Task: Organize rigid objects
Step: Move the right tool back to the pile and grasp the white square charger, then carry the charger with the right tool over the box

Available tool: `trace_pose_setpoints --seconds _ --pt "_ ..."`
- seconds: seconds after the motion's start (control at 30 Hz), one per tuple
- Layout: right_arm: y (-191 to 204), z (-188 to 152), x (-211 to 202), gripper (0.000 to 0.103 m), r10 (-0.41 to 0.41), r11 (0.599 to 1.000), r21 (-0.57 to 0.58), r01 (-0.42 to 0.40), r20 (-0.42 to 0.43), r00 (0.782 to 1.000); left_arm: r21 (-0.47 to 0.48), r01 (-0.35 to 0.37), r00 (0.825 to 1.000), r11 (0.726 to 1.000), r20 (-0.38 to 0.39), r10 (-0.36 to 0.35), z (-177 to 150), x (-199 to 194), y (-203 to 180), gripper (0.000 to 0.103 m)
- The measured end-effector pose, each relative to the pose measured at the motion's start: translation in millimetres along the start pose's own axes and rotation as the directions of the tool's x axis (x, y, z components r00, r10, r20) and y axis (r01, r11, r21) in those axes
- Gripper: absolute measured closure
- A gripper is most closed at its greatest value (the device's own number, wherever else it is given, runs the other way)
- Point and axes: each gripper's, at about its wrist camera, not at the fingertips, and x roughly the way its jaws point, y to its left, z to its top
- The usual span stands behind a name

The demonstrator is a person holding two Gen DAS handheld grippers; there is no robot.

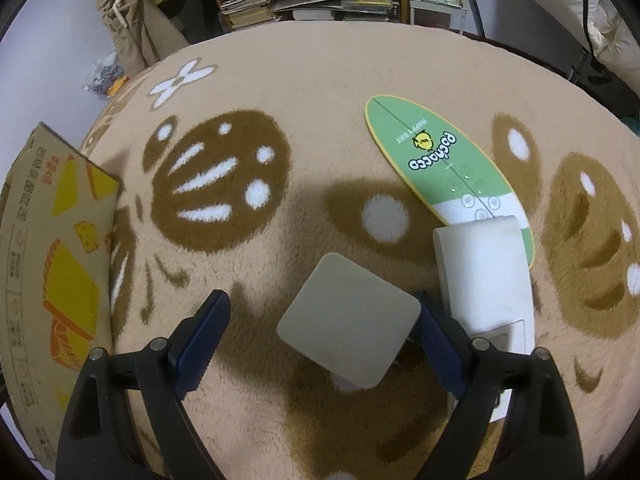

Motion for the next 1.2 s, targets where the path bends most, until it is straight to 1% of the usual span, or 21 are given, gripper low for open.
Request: trace_pose_setpoints --seconds 0.03,0.1,0.23,0.33,0.43,0.8,1.0,1.2 --pt "0.6 0.6 0.3 0.013 -0.008 1.0 -0.003 0.008 0.005 1.0 0.0 -0.001 1.0 1.0 0.0 0.001 -0.1 0.3 -0.3 0.084" --pt "1.2 1.2 0.3 0.023 -0.03 1.0 -0.008 0.03 0.019 0.999 0.0 -0.001 1.0 1.0 0.0 0.001 0.0 0.0 -0.2 0.084" --pt "3.1 4.0 1.7 0.026 -0.045 0.999 0.021 0.044 0.03 0.999 -0.001 -0.001 1.0 1.0 0.0 0.001 -0.2 0.3 -0.1 0.084" --pt "6.8 2.6 1.0 0.03 -0.066 0.998 0.001 0.066 0.039 0.997 0.0 -0.003 1.0 1.0 0.0 0.003 -0.4 0.0 -0.2 0.084" --pt "8.5 2.3 -0.1 0.039 -0.06 0.998 -0.006 0.061 0.042 0.997 -0.001 0.0 1.0 1.0 0.0 0.0 -0.2 0.3 -0.1 0.084" --pt "11.9 2.5 -0.6 0.04 -0.067 0.998 -0.019 0.068 0.046 0.997 0.002 -0.002 1.0 1.0 0.001 0.002 -0.8 -0.2 -0.8 0.084" --pt "9.5 3.8 -3.6 0.04 -0.053 0.999 -0.004 0.053 0.053 0.997 0.002 -0.001 1.0 1.0 0.001 0.001 -0.5 -0.1 -0.7 0.084" --pt "10.9 7.0 -11.5 0.04 -0.039 0.999 -0.019 0.041 0.076 0.996 0.0 0.0 1.0 1.0 0.0 0.0 -0.5 -0.3 -0.8 0.084"
